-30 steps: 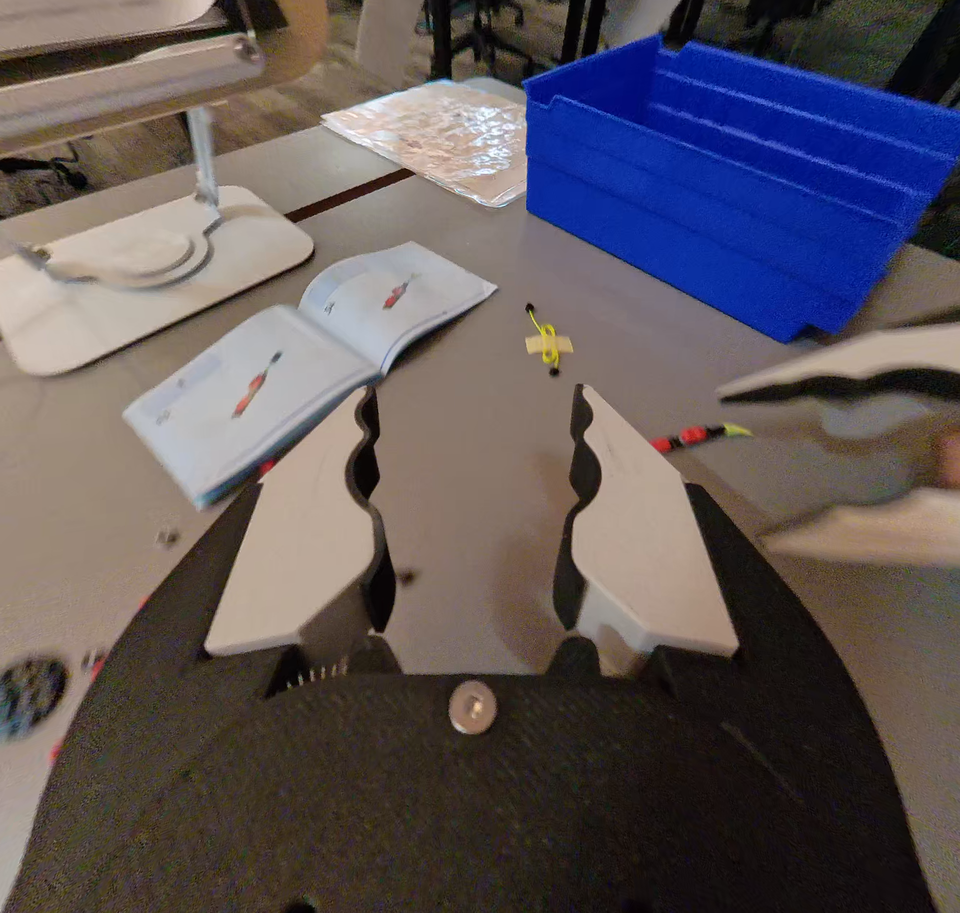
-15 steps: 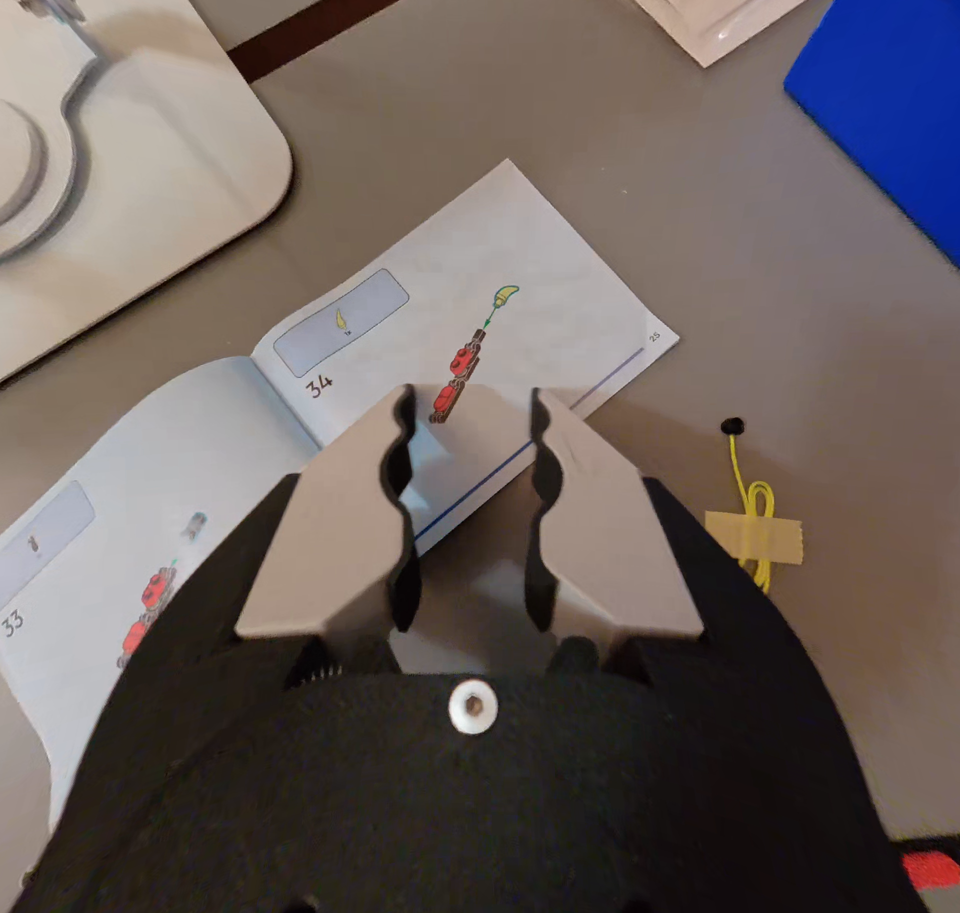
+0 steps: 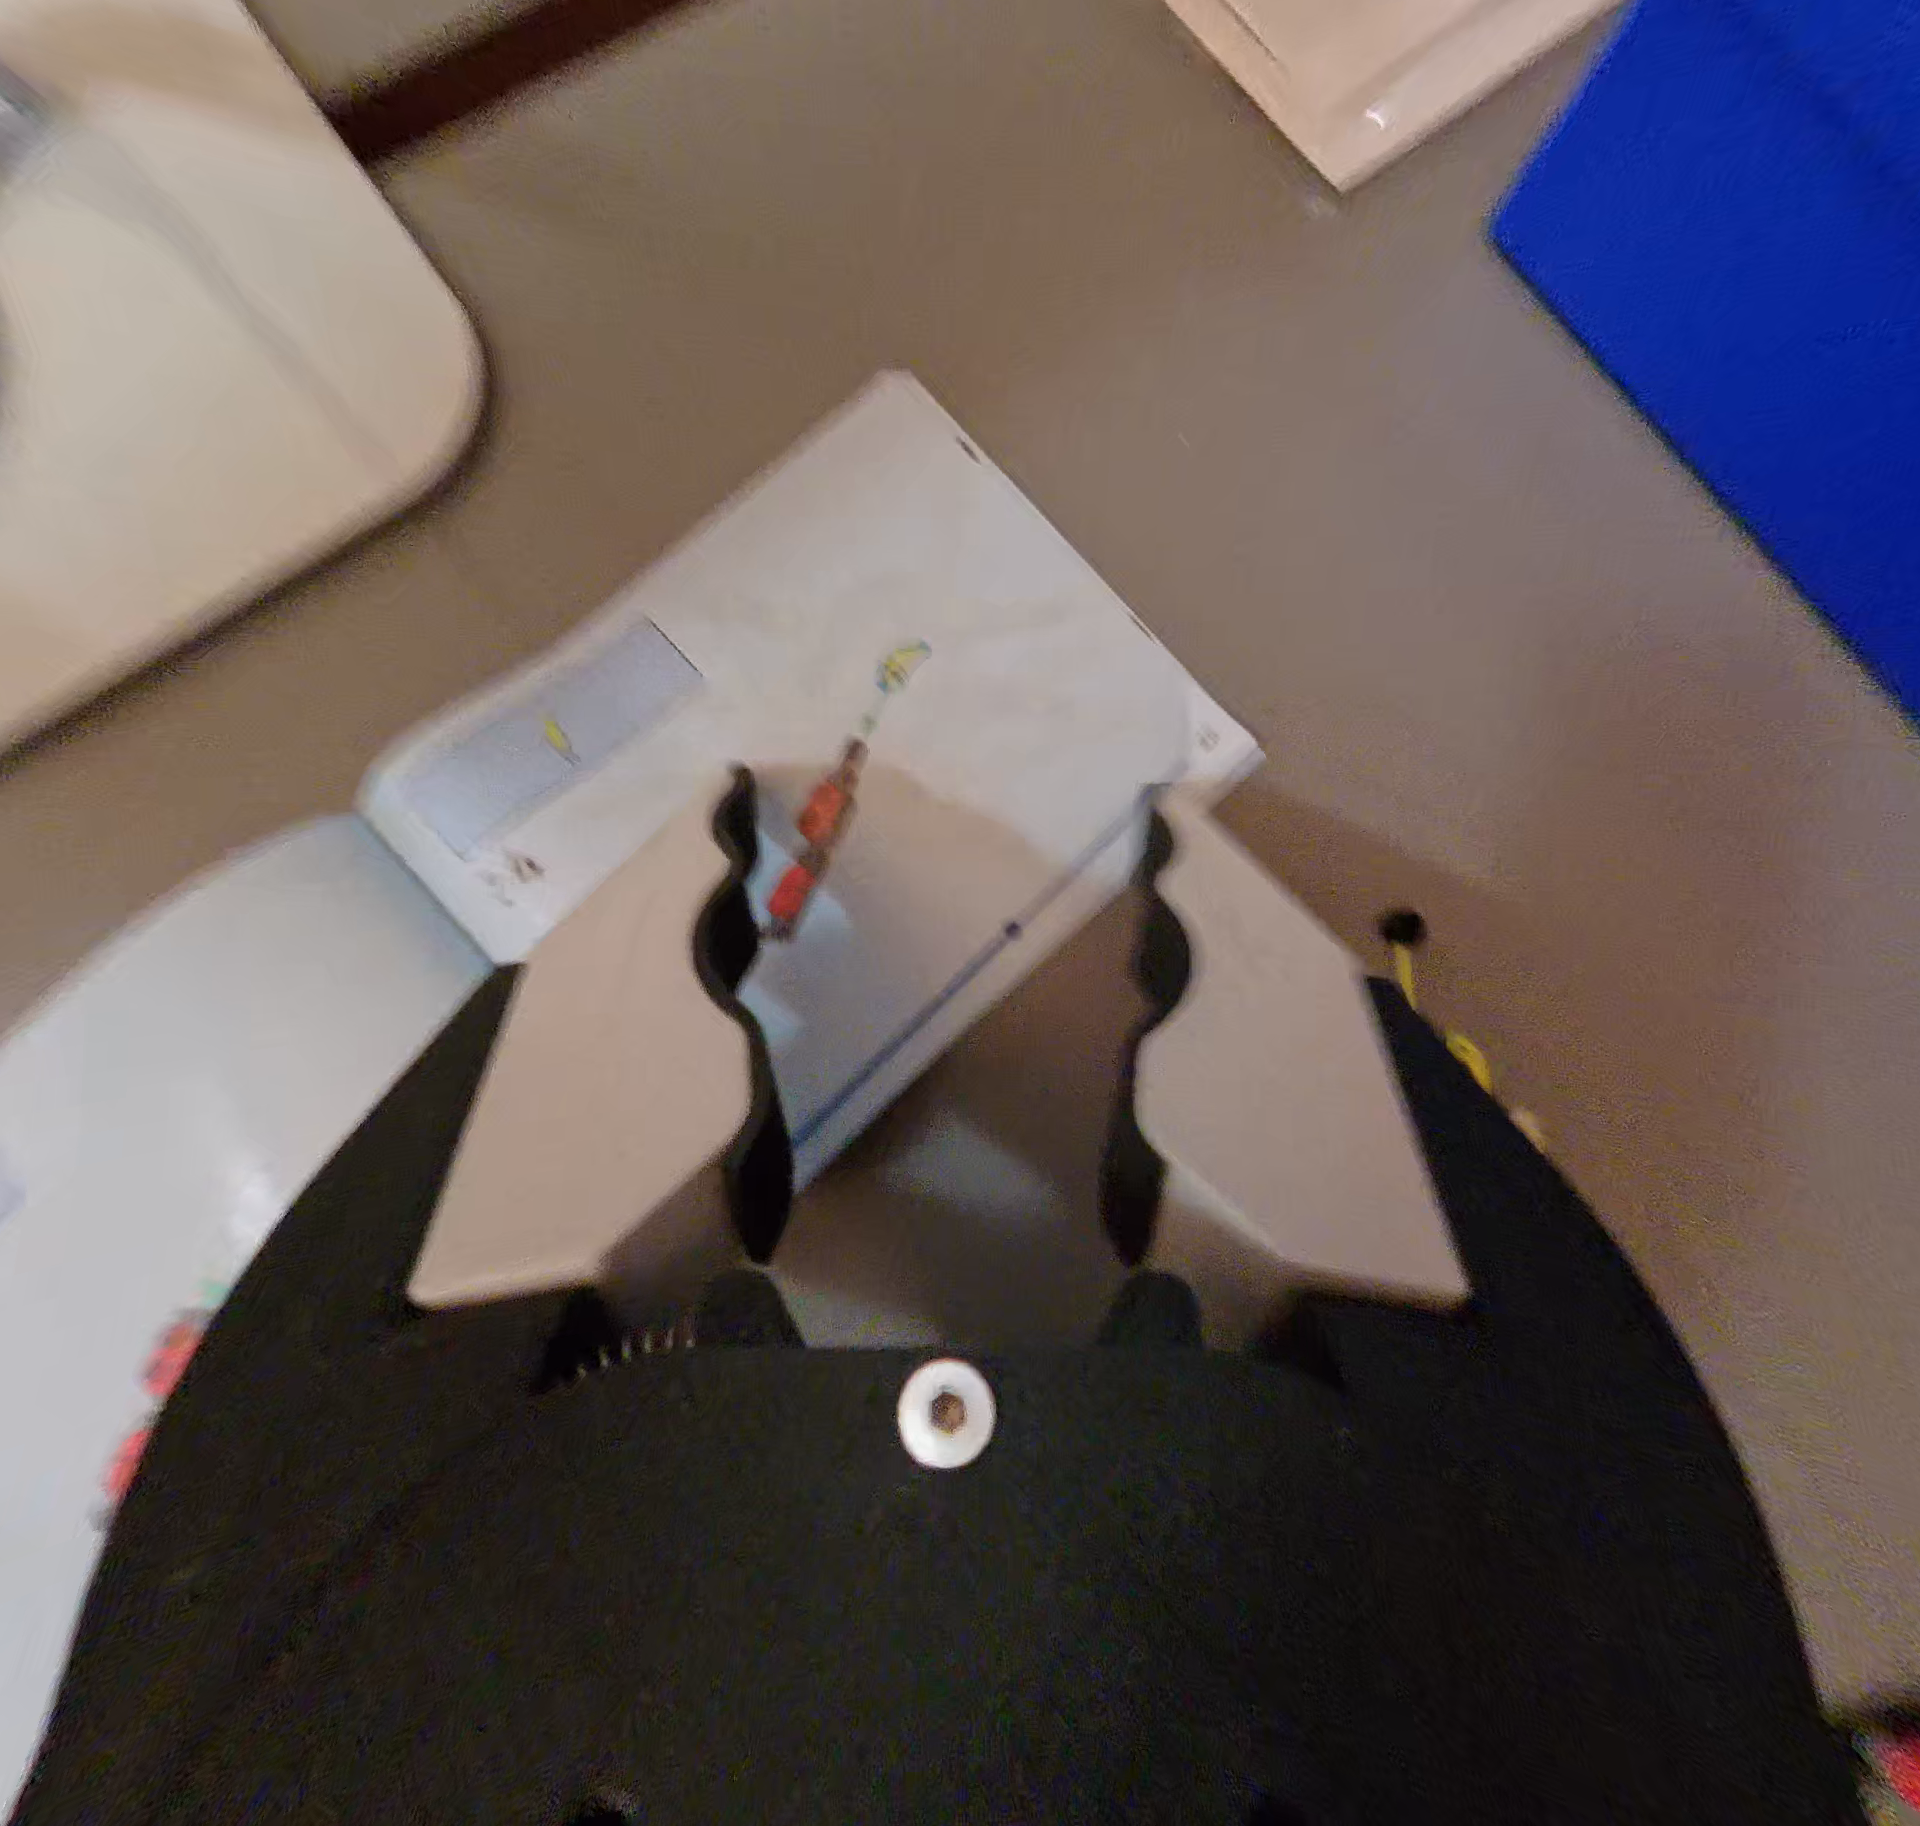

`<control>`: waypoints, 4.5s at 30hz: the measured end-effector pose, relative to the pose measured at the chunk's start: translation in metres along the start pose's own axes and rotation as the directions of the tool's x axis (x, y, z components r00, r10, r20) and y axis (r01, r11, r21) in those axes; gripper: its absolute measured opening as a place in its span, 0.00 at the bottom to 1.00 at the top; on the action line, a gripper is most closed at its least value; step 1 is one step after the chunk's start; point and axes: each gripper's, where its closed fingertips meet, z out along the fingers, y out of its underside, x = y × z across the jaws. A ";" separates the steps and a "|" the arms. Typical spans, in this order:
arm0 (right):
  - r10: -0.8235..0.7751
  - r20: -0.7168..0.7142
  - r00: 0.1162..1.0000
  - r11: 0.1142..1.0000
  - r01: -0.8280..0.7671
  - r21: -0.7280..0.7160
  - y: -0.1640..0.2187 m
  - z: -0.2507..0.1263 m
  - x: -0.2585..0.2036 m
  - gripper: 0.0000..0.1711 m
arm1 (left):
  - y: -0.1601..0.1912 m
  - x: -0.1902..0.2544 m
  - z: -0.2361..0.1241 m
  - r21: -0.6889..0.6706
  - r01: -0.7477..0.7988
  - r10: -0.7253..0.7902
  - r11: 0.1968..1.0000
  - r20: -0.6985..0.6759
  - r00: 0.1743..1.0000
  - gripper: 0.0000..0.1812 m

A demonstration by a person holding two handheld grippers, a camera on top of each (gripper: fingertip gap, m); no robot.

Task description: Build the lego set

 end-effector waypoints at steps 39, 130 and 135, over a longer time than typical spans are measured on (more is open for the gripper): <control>-0.035 -0.036 0.999 0.999 0.034 -0.014 0.001 -0.002 0.003 0.21 | -0.021 0.015 -0.002 0.054 -0.041 0.041 0.998 -0.005 0.999 0.49; 0.212 0.048 0.976 0.976 -0.215 0.046 -0.002 -0.007 0.012 0.20 | -0.016 0.039 0.002 0.071 -0.183 0.191 0.981 -0.127 0.973 0.00; 0.227 0.057 0.972 0.972 -0.230 0.046 -0.002 -0.006 0.011 0.20 | -0.017 0.035 -0.002 0.076 -0.161 0.171 0.984 -0.147 0.974 0.00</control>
